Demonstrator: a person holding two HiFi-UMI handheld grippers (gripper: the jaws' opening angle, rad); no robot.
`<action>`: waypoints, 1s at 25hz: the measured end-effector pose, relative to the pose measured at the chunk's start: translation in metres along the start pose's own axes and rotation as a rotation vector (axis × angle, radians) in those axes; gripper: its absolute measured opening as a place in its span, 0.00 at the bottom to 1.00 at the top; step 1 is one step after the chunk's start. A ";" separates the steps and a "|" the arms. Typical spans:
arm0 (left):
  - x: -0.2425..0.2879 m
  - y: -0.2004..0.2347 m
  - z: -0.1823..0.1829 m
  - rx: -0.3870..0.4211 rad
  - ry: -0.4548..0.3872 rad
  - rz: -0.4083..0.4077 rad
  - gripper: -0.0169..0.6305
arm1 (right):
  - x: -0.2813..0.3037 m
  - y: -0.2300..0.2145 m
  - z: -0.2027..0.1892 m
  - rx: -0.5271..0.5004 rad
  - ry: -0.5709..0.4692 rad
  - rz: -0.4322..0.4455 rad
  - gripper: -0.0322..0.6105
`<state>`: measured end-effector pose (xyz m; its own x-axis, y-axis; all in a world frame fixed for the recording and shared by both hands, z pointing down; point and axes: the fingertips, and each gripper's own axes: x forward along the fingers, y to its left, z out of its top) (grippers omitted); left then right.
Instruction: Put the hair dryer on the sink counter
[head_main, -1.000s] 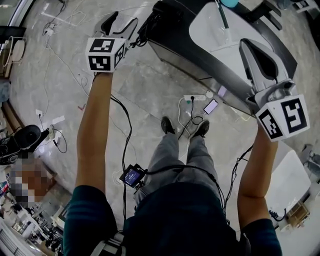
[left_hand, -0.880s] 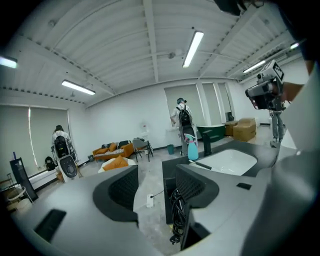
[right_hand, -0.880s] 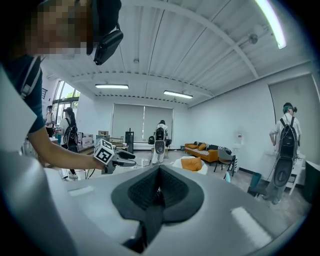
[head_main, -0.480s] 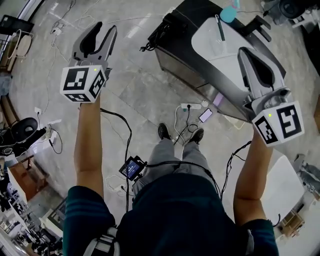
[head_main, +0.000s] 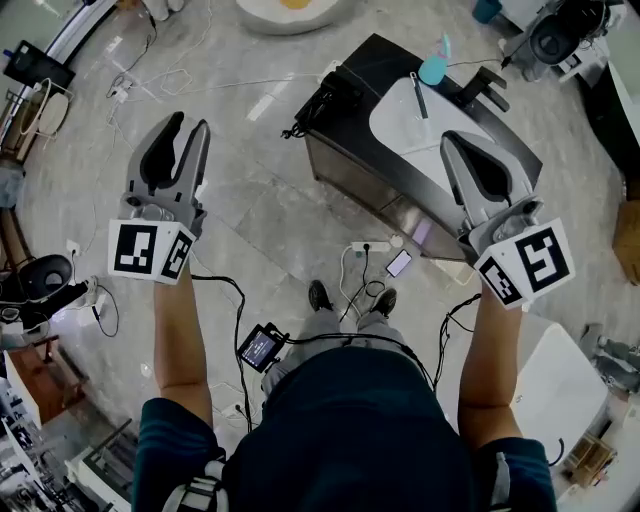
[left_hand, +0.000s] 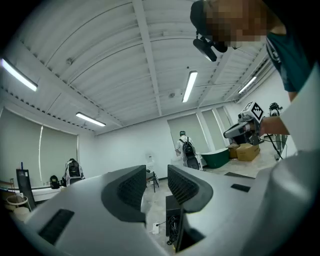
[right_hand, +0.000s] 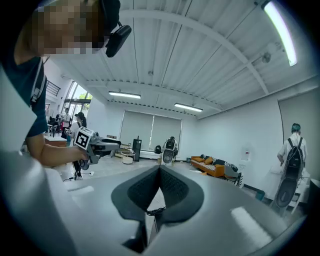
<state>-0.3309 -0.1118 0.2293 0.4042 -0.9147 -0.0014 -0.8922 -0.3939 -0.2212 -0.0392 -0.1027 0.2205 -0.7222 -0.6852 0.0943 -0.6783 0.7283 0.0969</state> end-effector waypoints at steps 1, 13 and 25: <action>-0.008 -0.003 0.007 0.005 -0.005 -0.004 0.23 | -0.002 0.005 0.004 -0.004 -0.002 0.004 0.06; -0.079 -0.050 0.063 0.163 0.023 -0.085 0.23 | -0.050 0.044 0.057 -0.075 -0.061 -0.007 0.06; -0.106 -0.068 0.082 0.126 -0.016 -0.125 0.22 | -0.083 0.056 0.065 -0.110 -0.054 -0.048 0.06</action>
<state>-0.2963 0.0191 0.1643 0.5146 -0.8572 0.0189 -0.8027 -0.4893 -0.3409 -0.0259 -0.0046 0.1541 -0.6973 -0.7159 0.0341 -0.6956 0.6875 0.2086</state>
